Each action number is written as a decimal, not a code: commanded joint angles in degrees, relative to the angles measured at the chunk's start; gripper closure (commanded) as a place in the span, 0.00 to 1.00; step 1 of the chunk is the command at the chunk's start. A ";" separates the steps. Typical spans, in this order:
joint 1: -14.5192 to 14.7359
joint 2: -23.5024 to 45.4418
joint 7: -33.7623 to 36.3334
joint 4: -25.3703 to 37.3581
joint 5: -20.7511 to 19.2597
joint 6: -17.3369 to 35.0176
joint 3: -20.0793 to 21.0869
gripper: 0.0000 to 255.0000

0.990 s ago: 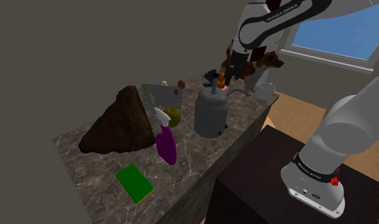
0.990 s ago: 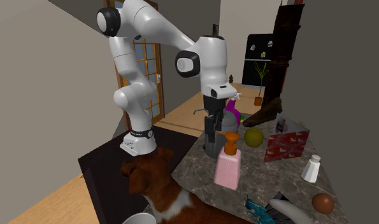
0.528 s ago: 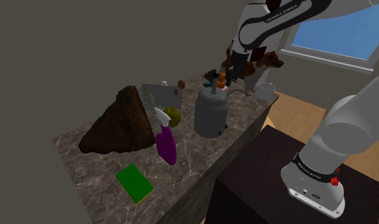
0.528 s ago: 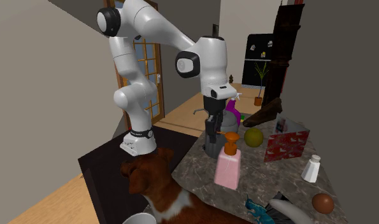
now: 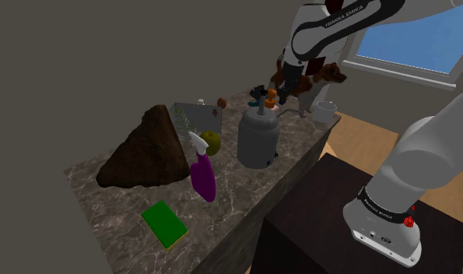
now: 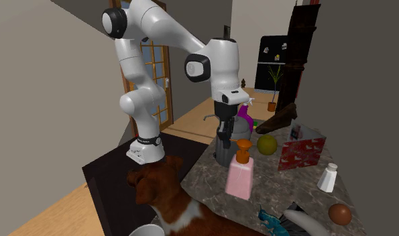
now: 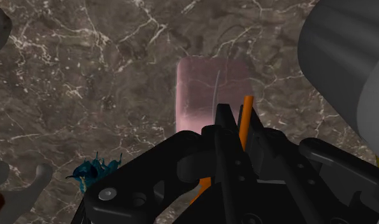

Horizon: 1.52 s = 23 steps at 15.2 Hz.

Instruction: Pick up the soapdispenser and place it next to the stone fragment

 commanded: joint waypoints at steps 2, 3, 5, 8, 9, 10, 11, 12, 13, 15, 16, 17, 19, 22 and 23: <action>-0.01 -0.38 0.05 0.44 -0.04 -0.83 0.05 1.00; -0.02 -0.75 0.09 0.90 -0.08 -1.67 0.09 1.00; -0.03 -1.42 0.16 1.90 -0.13 -3.33 0.18 1.00; -0.04 -2.34 0.26 3.46 -0.19 -5.80 0.30 1.00; -0.04 -2.62 0.29 4.00 -0.21 -6.62 0.34 1.00; -0.04 -2.88 0.31 4.55 -0.22 -7.44 0.38 1.00; -0.04 -3.13 0.34 5.12 -0.23 -8.25 0.42 1.00; -0.03 -3.36 0.36 5.70 -0.24 -9.06 0.46 1.00; -0.03 -3.58 0.38 6.28 -0.25 -9.86 0.50 1.00; -0.02 -3.98 0.42 7.49 -0.26 -11.47 0.57 1.00; -0.02 -4.16 0.44 8.11 -0.26 -12.27 0.61 1.00; -0.01 -4.32 0.45 8.75 -0.26 -13.06 0.64 1.00; 0.00 -4.61 0.48 10.04 -0.25 -14.64 0.71 1.00; 0.03 -4.94 0.51 12.07 -0.23 -17.00 0.81 1.00; 0.04 -5.02 0.52 12.77 -0.22 -17.78 0.84 1.00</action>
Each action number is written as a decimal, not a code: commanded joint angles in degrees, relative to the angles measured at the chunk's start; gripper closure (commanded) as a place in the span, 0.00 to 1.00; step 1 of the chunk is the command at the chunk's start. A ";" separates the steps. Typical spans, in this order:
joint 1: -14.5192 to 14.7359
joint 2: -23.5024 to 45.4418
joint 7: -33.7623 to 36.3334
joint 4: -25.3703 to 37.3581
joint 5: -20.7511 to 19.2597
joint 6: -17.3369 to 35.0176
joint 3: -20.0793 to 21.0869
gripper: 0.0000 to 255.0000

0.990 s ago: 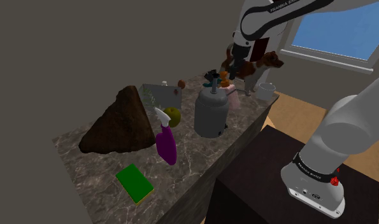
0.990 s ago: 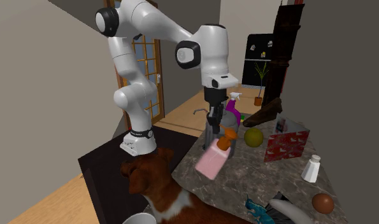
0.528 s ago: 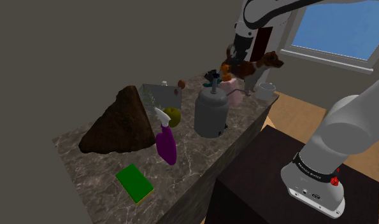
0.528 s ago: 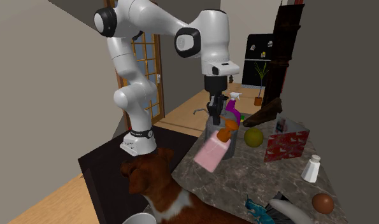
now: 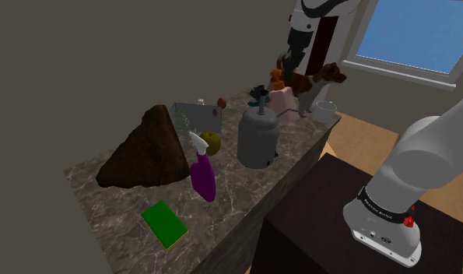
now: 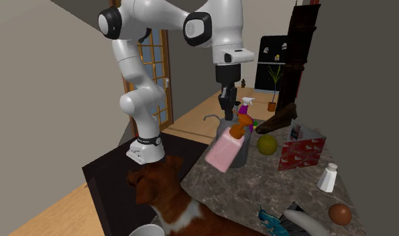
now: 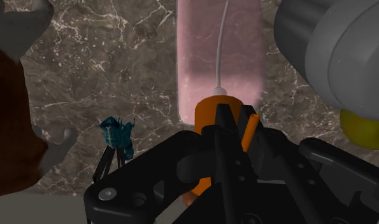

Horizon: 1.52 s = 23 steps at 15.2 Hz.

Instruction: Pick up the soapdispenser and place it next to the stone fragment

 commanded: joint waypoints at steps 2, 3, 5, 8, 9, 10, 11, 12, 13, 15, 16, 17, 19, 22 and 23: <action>0.00 -0.21 -0.07 2.32 0.02 -2.54 0.03 1.00; 0.01 -0.26 -0.07 3.05 0.03 -3.31 0.06 1.00; 0.04 -0.31 -0.06 4.54 0.06 -4.86 0.11 1.00; 0.07 -0.29 -0.06 6.87 0.11 -7.17 0.18 1.00; 0.09 -0.25 -0.06 7.67 0.13 -7.93 0.20 1.00; 0.10 -0.21 -0.07 8.48 0.15 -8.70 0.22 1.00; 0.11 -0.15 -0.07 9.30 0.17 -9.47 0.24 1.00; 0.13 -0.08 -0.07 10.14 0.19 -10.23 0.26 1.00; 0.14 0.00 -0.08 10.99 0.21 -11.00 0.28 1.00; 0.17 0.20 -0.09 12.72 0.25 -12.53 0.31 1.00; 0.19 0.32 -0.10 13.60 0.28 -13.29 0.32 1.00; 0.20 0.45 -0.11 14.50 0.30 -14.06 0.34 1.00; 0.23 0.75 -0.13 16.33 0.35 -15.59 0.36 1.00; 0.28 1.29 -0.18 19.18 0.43 -17.91 0.38 1.00; 0.29 1.50 -0.19 20.17 0.46 -18.68 0.39 1.00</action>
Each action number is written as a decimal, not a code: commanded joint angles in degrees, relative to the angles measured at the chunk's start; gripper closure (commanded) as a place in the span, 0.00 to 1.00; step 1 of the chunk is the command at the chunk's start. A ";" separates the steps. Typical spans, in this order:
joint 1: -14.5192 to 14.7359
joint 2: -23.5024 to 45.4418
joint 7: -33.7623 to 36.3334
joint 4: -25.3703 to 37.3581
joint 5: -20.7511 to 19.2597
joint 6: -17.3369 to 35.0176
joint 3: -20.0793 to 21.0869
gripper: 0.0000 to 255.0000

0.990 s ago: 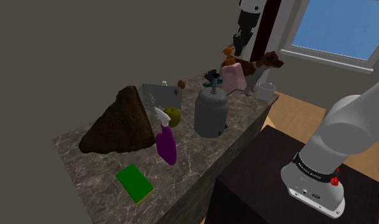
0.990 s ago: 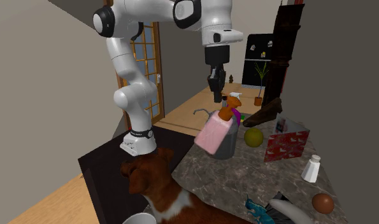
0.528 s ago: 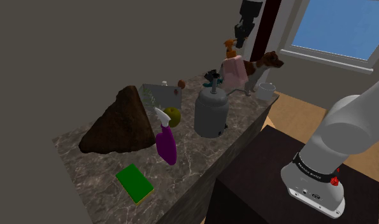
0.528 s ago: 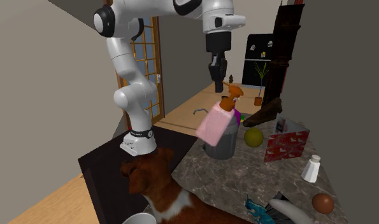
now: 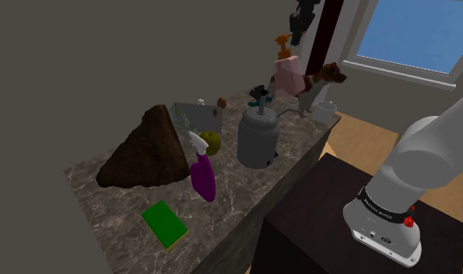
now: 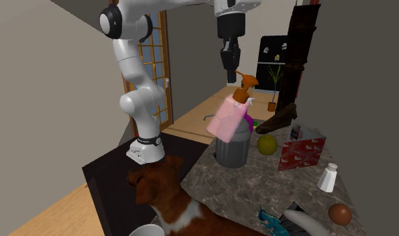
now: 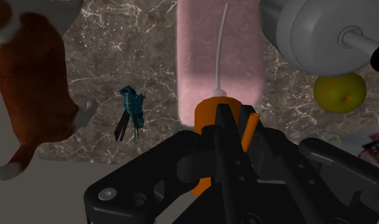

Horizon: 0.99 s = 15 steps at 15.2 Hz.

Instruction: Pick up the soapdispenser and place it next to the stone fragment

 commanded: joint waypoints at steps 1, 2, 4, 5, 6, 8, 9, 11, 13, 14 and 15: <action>0.02 0.32 -0.03 1.71 0.05 -1.40 0.00 1.00; 0.04 0.56 -0.05 2.72 0.08 -2.18 0.01 1.00; 0.07 1.07 -0.09 4.79 0.14 -3.75 0.00 1.00; 0.08 1.34 -0.12 5.85 0.18 -4.54 0.00 1.00; 0.10 1.63 -0.14 6.93 0.22 -5.33 0.00 1.00; 0.12 2.25 -0.19 9.14 0.29 -6.93 -0.02 1.00; 0.14 2.58 -0.22 10.28 0.33 -7.73 -0.03 1.00; 0.16 3.29 -0.28 12.61 0.42 -9.36 -0.06 1.00; 0.18 4.06 -0.35 15.03 0.51 -11.01 -0.10 1.00; 0.19 4.48 -0.39 16.28 0.56 -11.85 -0.12 1.00; 0.20 4.91 -0.43 17.56 0.61 -12.70 -0.14 1.00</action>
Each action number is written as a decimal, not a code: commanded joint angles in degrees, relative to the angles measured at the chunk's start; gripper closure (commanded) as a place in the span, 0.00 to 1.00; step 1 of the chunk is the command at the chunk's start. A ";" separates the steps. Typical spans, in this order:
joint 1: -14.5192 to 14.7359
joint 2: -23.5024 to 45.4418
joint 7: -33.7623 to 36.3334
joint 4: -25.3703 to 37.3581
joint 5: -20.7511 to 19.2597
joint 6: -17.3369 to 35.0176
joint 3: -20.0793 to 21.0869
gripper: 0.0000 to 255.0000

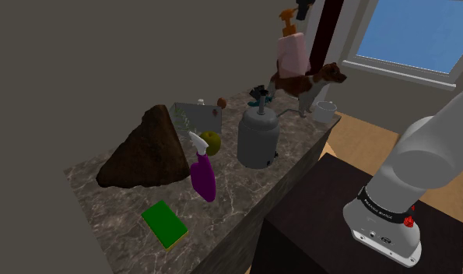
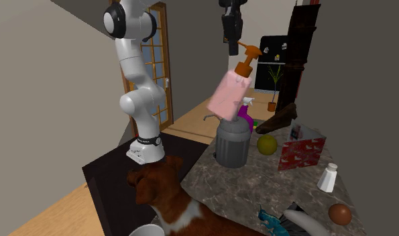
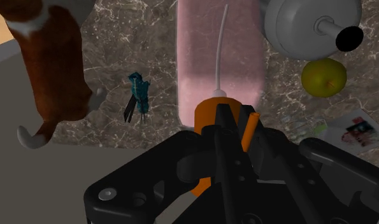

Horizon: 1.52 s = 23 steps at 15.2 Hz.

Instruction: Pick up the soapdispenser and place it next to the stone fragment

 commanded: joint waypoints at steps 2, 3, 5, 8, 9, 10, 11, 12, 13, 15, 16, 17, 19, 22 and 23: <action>0.50 -0.21 1.43 0.72 0.09 -0.96 0.96 1.00; 0.97 -0.89 2.89 0.01 0.14 -0.95 1.95 1.00; 1.90 -2.08 5.80 -1.19 0.33 -0.97 3.92 1.00; 3.27 -3.37 10.15 -2.45 0.79 -1.05 6.91 1.00; 3.72 -3.67 11.60 -2.74 0.97 -1.08 7.91 1.00; 4.18 -3.91 13.05 -2.95 1.16 -1.12 8.91 1.00; 4.64 -4.09 14.51 -3.09 1.36 -1.16 9.91 1.00; 5.08 -4.21 15.96 -3.17 1.57 -1.20 10.92 1.00; 5.51 -4.26 17.41 -3.18 1.78 -1.25 11.95 1.00; 6.39 -4.17 20.34 -3.00 2.19 -1.34 14.00 1.00; 6.83 -4.03 21.81 -2.80 2.38 -1.39 15.03 1.00; 7.27 -3.82 23.28 -2.54 2.56 -1.44 16.06 1.00; 8.14 -3.22 26.26 -1.82 2.87 -1.54 18.15 1.00; 9.44 -1.81 30.78 -0.20 3.15 -1.74 21.35 1.00; 9.89 -1.20 32.31 0.49 3.18 -1.81 22.42 1.00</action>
